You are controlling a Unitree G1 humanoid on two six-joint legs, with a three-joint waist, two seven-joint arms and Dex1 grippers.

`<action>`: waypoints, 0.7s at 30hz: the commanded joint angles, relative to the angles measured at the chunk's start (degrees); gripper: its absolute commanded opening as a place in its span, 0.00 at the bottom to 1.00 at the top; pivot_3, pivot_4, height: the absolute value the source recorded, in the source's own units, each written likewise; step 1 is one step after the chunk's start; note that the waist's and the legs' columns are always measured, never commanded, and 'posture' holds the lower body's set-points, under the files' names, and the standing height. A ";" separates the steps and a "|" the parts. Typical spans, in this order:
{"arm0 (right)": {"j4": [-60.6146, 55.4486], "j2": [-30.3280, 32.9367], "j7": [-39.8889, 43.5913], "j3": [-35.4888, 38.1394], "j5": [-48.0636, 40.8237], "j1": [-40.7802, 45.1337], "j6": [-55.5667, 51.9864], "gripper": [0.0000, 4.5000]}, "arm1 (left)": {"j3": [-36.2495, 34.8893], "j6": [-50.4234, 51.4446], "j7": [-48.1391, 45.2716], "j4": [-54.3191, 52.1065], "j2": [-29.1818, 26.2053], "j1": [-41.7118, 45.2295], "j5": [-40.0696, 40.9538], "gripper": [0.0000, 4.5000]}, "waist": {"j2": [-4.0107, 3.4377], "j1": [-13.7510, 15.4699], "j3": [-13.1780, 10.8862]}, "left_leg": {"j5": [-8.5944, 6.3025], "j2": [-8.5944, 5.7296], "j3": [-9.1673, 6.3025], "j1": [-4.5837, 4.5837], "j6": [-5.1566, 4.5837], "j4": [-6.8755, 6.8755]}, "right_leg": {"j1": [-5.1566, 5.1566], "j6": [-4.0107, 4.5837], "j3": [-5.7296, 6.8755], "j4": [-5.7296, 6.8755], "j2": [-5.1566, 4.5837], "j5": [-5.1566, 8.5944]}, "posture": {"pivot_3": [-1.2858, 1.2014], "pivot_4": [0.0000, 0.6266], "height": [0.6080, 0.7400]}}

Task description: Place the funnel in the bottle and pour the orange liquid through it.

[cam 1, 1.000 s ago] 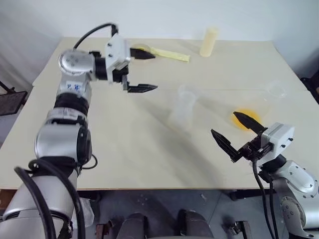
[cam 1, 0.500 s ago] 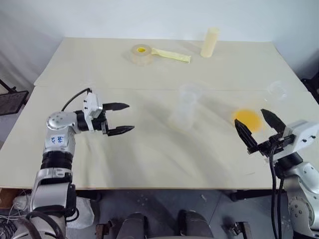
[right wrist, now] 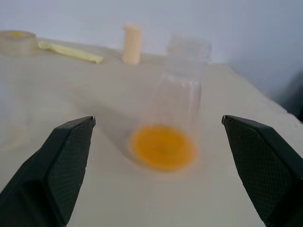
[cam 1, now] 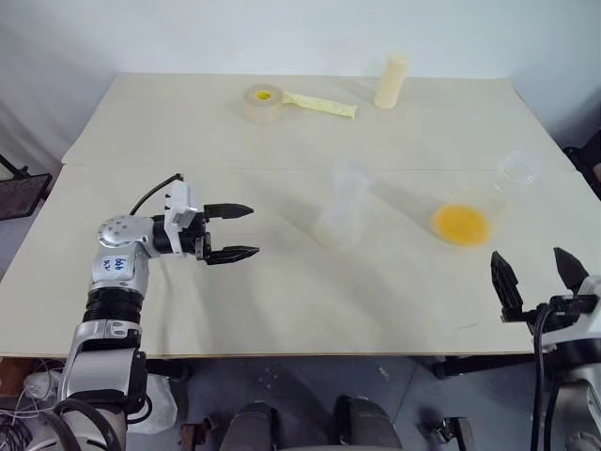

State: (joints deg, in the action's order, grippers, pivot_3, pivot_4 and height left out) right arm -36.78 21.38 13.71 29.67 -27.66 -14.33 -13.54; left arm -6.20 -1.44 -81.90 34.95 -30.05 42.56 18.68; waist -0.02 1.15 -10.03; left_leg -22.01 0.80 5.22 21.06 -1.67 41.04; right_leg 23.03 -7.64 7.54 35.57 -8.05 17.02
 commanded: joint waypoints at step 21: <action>32.29 7.09 -0.92 -6.57 10.95 31.96 2.44 1.00 | 0.64 -2.63 2.68 -2.44 0.34 0.37 0.63 0.99 | 0.00 -0.46 0.00 | 0.00 0.00 0.00 0.08 -0.01 -0.01 | 0.09 0.00 0.04 0.02 -0.03 0.00 | 0.52 0.24 1.00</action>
State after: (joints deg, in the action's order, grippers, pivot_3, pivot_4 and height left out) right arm -5.05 28.27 13.09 22.66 -17.64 16.49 -13.19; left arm -5.42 -3.78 -79.61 34.58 -29.44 43.26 18.53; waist -0.02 0.69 -10.03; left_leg -22.01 0.80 5.22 21.14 -1.68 41.03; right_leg 23.11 -7.64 7.58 35.60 -8.08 17.02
